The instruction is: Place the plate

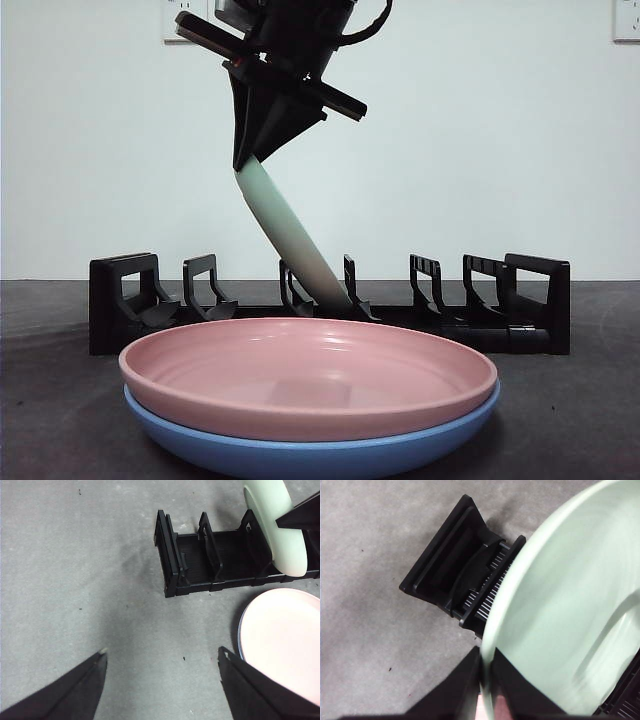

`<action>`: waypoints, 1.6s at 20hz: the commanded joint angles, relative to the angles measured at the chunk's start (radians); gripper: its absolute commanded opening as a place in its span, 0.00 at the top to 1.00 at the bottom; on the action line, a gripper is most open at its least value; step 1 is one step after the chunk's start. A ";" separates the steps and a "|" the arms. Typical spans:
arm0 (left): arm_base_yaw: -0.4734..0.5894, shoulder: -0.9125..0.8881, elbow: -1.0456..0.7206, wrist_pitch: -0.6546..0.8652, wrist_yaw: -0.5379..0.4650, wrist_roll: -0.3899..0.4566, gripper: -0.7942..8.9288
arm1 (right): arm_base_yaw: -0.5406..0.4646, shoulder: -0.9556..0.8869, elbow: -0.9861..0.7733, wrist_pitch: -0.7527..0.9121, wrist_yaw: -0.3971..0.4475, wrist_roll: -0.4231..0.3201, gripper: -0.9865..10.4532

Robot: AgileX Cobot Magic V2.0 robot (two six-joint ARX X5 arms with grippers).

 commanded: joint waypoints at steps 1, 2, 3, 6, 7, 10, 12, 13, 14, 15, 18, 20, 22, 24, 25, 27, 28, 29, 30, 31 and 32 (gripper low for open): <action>-0.002 0.005 0.021 0.011 -0.004 0.014 0.57 | 0.010 0.017 0.054 0.010 -0.002 -0.023 0.90; -0.002 0.005 0.021 0.011 -0.004 0.014 0.57 | 0.010 0.013 0.072 0.002 -0.009 -0.029 0.90; -0.002 0.005 0.021 0.012 -0.004 0.014 0.57 | 0.010 0.010 0.095 -0.008 -0.027 -0.037 0.90; -0.002 0.005 0.021 0.039 -0.004 0.014 0.57 | 0.012 0.005 0.208 -0.113 -0.056 -0.099 0.90; -0.002 0.005 0.021 0.050 -0.004 0.014 0.57 | 0.014 0.005 0.254 -0.162 -0.058 -0.135 0.90; -0.002 0.005 0.021 0.064 -0.004 0.014 0.57 | 0.033 0.000 0.369 -0.293 -0.059 -0.250 0.90; -0.002 0.005 0.021 0.064 -0.004 0.013 0.57 | 0.048 -0.028 0.384 -0.321 -0.073 -0.287 0.90; -0.002 0.005 0.021 0.064 -0.004 0.014 0.57 | 0.054 -0.049 0.382 -0.322 -0.084 -0.287 0.90; -0.002 0.005 0.021 0.064 -0.004 0.013 0.57 | 0.058 -0.066 0.381 -0.320 -0.085 -0.287 0.90; -0.002 0.005 0.021 0.064 -0.004 0.012 0.57 | 0.063 -0.098 0.361 -0.293 -0.085 -0.287 0.90; -0.002 0.005 0.021 0.068 -0.004 -0.006 0.57 | 0.085 -0.223 0.209 -0.151 -0.084 -0.287 0.90; -0.002 0.005 0.021 0.072 -0.004 -0.006 0.57 | 0.105 -0.338 0.041 -0.037 -0.071 -0.290 0.90; -0.002 0.005 0.021 0.079 -0.004 -0.006 0.57 | 0.131 -0.462 -0.140 0.072 -0.056 -0.318 0.90; -0.002 0.005 0.021 0.087 -0.004 -0.007 0.57 | 0.168 -0.575 -0.290 0.140 -0.008 -0.344 0.90; -0.002 0.005 0.021 0.090 -0.004 -0.010 0.57 | 0.191 -0.628 -0.358 0.159 0.016 -0.356 0.90; -0.002 0.005 0.021 0.090 -0.004 -0.009 0.57 | 0.237 -0.720 -0.466 0.165 0.067 -0.371 0.90; -0.002 0.005 0.021 0.090 -0.004 -0.009 0.57 | 0.261 -0.758 -0.513 0.159 0.090 -0.373 0.90; -0.002 0.005 0.021 0.090 -0.004 -0.010 0.57 | 0.285 -0.792 -0.554 0.148 0.109 -0.372 0.90; -0.002 0.005 0.021 0.091 -0.004 -0.013 0.57 | 0.310 -0.818 -0.588 0.128 0.129 -0.373 0.90; -0.002 0.005 0.021 0.091 -0.004 -0.014 0.57 | 0.333 -0.836 -0.614 0.100 0.146 -0.373 0.90; -0.002 0.005 0.021 0.093 -0.004 -0.014 0.57 | 0.363 -0.848 -0.638 0.055 0.166 -0.372 0.90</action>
